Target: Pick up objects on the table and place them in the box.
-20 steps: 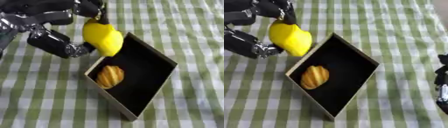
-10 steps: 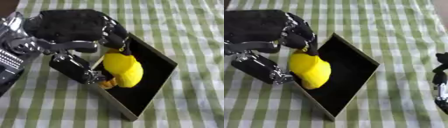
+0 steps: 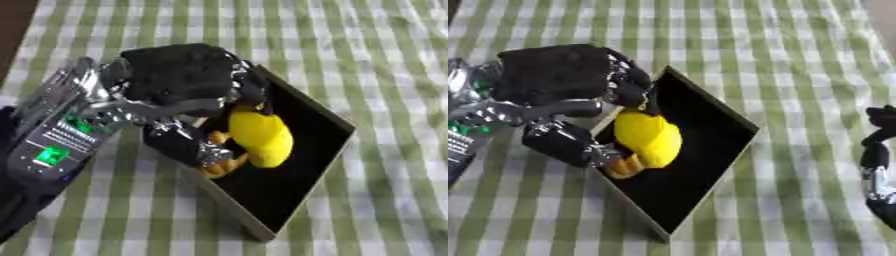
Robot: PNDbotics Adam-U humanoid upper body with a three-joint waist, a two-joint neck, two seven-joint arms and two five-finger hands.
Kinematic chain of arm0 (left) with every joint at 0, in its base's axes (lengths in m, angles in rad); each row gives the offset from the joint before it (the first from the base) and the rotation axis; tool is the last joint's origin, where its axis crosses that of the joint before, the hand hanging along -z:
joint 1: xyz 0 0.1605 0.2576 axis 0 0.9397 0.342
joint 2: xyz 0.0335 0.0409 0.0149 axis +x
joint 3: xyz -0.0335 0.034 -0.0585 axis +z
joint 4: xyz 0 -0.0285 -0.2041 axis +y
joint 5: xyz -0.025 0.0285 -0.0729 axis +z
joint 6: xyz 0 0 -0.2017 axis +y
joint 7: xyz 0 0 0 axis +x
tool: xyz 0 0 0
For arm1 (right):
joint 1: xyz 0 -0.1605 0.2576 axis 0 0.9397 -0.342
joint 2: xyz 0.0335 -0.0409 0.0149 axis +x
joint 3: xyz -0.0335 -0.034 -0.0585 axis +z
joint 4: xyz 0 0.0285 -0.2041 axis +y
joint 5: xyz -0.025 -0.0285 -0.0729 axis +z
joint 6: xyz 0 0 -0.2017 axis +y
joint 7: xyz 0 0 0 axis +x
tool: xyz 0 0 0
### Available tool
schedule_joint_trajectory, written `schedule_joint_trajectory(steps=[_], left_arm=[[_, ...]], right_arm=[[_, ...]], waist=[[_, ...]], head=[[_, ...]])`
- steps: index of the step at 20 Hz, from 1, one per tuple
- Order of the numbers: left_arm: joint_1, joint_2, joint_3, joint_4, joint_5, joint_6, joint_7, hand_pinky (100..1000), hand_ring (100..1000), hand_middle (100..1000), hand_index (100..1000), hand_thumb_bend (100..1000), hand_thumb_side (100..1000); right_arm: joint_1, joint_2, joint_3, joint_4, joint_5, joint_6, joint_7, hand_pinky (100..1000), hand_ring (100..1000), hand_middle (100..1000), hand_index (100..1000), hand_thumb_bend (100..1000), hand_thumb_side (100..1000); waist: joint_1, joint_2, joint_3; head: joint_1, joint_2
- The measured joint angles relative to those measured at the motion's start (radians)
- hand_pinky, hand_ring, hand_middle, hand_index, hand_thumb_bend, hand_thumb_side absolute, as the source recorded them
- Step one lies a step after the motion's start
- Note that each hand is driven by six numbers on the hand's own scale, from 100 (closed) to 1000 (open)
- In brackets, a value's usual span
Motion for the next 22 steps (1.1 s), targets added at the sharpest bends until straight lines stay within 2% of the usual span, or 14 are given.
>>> schedule_joint_trajectory(steps=[1, 3, 5, 6, 7, 8, 9, 10, 11, 12, 15, 17, 22], left_arm=[[0.003, -0.009, -0.005, 0.017, -0.014, -0.008, 0.006, 687, 598, 565, 711, 100, 245], [0.007, -0.023, -0.014, 0.047, -0.035, -0.024, 0.015, 715, 644, 612, 776, 100, 308], [0.009, -0.031, -0.022, 0.067, -0.046, -0.047, 0.015, 767, 732, 708, 856, 100, 365], [0.009, -0.034, -0.025, 0.074, -0.050, -0.061, 0.012, 802, 781, 761, 894, 100, 426], [0.010, -0.038, -0.028, 0.079, -0.055, -0.076, 0.006, 806, 786, 765, 898, 100, 439], [0.010, -0.038, -0.029, 0.084, -0.059, -0.091, -0.001, 812, 796, 772, 910, 100, 497], [0.010, -0.039, -0.029, 0.089, -0.065, -0.104, -0.008, 814, 798, 773, 911, 100, 511], [0.011, -0.041, -0.028, 0.096, -0.071, -0.113, -0.014, 825, 814, 785, 923, 100, 577], [0.012, -0.044, -0.028, 0.103, -0.078, -0.120, -0.017, 829, 819, 788, 925, 100, 589], [0.013, -0.046, -0.028, 0.110, -0.086, -0.124, -0.018, 832, 825, 789, 929, 100, 638], [0.015, -0.046, -0.022, 0.121, -0.100, -0.133, -0.009, 833, 827, 788, 929, 100, 679], [0.015, -0.046, -0.016, 0.122, -0.101, -0.134, 0.002, 831, 823, 785, 925, 100, 673], [0.015, -0.046, 0.015, 0.079, -0.076, -0.118, 0.033, 829, 807, 777, 923, 100, 608]], right_arm=[[0.000, 0.003, 0.002, 0.000, 0.000, 0.002, 0.003, 915, 777, 434, 719, 100, 528], [-0.001, 0.006, 0.002, 0.000, 0.000, 0.005, 0.008, 915, 777, 434, 719, 100, 528], [-0.003, 0.009, 0.002, 0.000, 0.000, 0.007, 0.010, 915, 777, 434, 718, 100, 528], [-0.003, 0.011, 0.002, 0.000, 0.000, 0.007, 0.010, 915, 777, 433, 718, 100, 528], [-0.003, 0.013, 0.002, 0.000, 0.000, 0.007, 0.010, 915, 777, 433, 718, 100, 528], [-0.003, 0.014, 0.002, 0.000, 0.000, 0.008, 0.011, 916, 777, 432, 718, 100, 528], [-0.003, 0.014, 0.002, 0.000, -0.001, 0.009, 0.013, 916, 777, 432, 718, 100, 528], [-0.003, 0.015, 0.003, 0.000, -0.001, 0.011, 0.015, 916, 776, 432, 718, 100, 527], [-0.003, 0.015, 0.003, 0.000, -0.001, 0.012, 0.017, 917, 776, 432, 718, 100, 527], [-0.003, 0.016, 0.003, 0.000, -0.002, 0.013, 0.018, 916, 776, 431, 718, 100, 527], [-0.002, 0.023, 0.003, 0.000, -0.003, 0.015, 0.021, 916, 776, 431, 718, 100, 531], [-0.002, 0.024, 0.003, 0.000, -0.003, 0.016, 0.022, 917, 777, 431, 718, 100, 530], [0.006, 0.031, 0.003, 0.000, -0.003, 0.017, 0.024, 917, 777, 432, 718, 100, 527]], waist=[[0.000, 0.000, 0.000], [0.000, 0.000, -0.001], [0.000, 0.000, -0.001], [0.000, 0.000, -0.001], [0.000, 0.000, -0.001], [0.000, 0.000, -0.001], [0.000, 0.000, -0.001], [-0.001, 0.000, -0.001], [-0.001, 0.000, -0.001], [-0.002, 0.000, -0.001], [-0.002, 0.000, -0.001], [-0.002, 0.000, -0.001], [-0.002, 0.000, 0.003]], head=[[0.000, 0.000], [-0.001, 0.000], [-0.002, 0.000], [-0.003, 0.000], [-0.003, 0.000], [-0.003, 0.000], [-0.003, 0.000], [-0.003, 0.000], [-0.003, 0.000], [-0.003, 0.000], [-0.003, 0.000], [-0.003, 0.000], [-0.005, 0.000]])
